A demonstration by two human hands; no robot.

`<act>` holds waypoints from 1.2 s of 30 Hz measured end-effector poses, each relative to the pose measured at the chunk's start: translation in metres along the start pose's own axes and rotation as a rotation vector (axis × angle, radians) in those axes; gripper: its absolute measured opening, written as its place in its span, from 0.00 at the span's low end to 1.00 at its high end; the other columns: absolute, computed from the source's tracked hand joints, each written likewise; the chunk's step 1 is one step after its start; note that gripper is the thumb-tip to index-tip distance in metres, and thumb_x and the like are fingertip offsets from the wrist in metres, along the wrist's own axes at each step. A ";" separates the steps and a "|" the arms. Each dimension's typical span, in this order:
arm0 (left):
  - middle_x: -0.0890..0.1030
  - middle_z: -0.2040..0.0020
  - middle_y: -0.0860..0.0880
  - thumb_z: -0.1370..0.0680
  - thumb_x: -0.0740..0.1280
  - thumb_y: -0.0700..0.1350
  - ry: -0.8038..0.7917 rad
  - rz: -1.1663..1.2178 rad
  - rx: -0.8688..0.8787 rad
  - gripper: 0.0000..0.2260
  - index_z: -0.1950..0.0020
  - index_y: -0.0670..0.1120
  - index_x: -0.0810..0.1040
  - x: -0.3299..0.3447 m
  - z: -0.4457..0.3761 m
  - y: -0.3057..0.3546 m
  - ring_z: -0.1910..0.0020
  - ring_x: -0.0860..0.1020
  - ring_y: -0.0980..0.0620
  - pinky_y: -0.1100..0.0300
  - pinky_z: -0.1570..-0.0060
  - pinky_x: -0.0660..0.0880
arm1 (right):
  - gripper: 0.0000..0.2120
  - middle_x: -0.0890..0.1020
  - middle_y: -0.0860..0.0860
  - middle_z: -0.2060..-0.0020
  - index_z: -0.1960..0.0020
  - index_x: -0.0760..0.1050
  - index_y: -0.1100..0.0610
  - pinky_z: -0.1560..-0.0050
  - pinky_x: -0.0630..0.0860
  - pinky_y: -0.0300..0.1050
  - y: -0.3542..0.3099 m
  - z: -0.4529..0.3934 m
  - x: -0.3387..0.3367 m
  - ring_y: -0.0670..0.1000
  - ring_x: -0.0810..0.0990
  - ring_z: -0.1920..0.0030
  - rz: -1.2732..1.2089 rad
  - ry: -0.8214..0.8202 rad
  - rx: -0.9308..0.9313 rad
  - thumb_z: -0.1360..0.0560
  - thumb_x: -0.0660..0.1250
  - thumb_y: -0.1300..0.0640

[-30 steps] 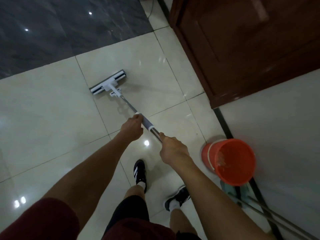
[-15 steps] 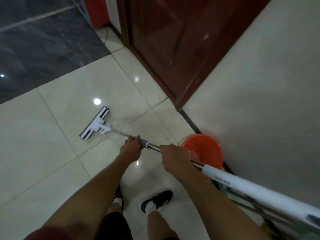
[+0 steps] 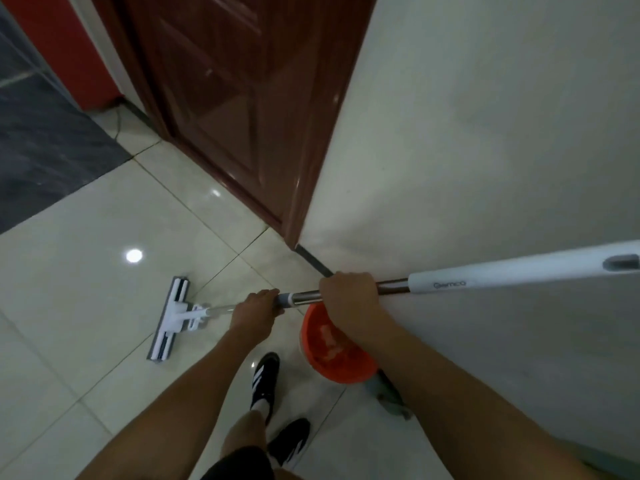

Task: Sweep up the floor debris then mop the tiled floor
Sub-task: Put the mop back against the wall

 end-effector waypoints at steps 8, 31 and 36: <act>0.81 0.48 0.53 0.19 0.66 0.53 -0.012 0.051 0.068 0.09 0.40 0.55 0.75 -0.034 -0.061 0.045 0.51 0.78 0.53 0.56 0.49 0.76 | 0.05 0.80 0.50 0.54 0.47 0.76 0.53 0.48 0.66 0.50 0.050 -0.043 -0.056 0.53 0.80 0.53 0.114 0.072 0.077 0.20 0.62 0.55; 0.82 0.60 0.52 0.18 0.65 0.56 0.166 0.319 0.115 0.11 0.40 0.51 0.77 -0.116 -0.160 0.178 0.63 0.81 0.51 0.51 0.58 0.80 | 0.18 0.84 0.48 0.54 0.63 0.65 0.51 0.46 0.63 0.49 0.128 -0.089 -0.193 0.51 0.77 0.57 0.661 0.154 -0.123 0.26 0.73 0.51; 0.83 0.57 0.49 0.18 0.65 0.55 0.138 0.346 0.107 0.13 0.38 0.50 0.77 -0.116 -0.172 0.188 0.60 0.82 0.48 0.50 0.54 0.81 | 0.13 0.84 0.48 0.49 0.60 0.70 0.50 0.45 0.62 0.48 0.135 -0.097 -0.193 0.50 0.80 0.51 0.704 0.138 -0.159 0.26 0.74 0.50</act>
Point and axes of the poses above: each hand's wrist, its own z-axis away from the middle knuckle, its own x-axis out of the palm, y = z × x, the point moved 8 cm from there along -z, towards the middle knuckle
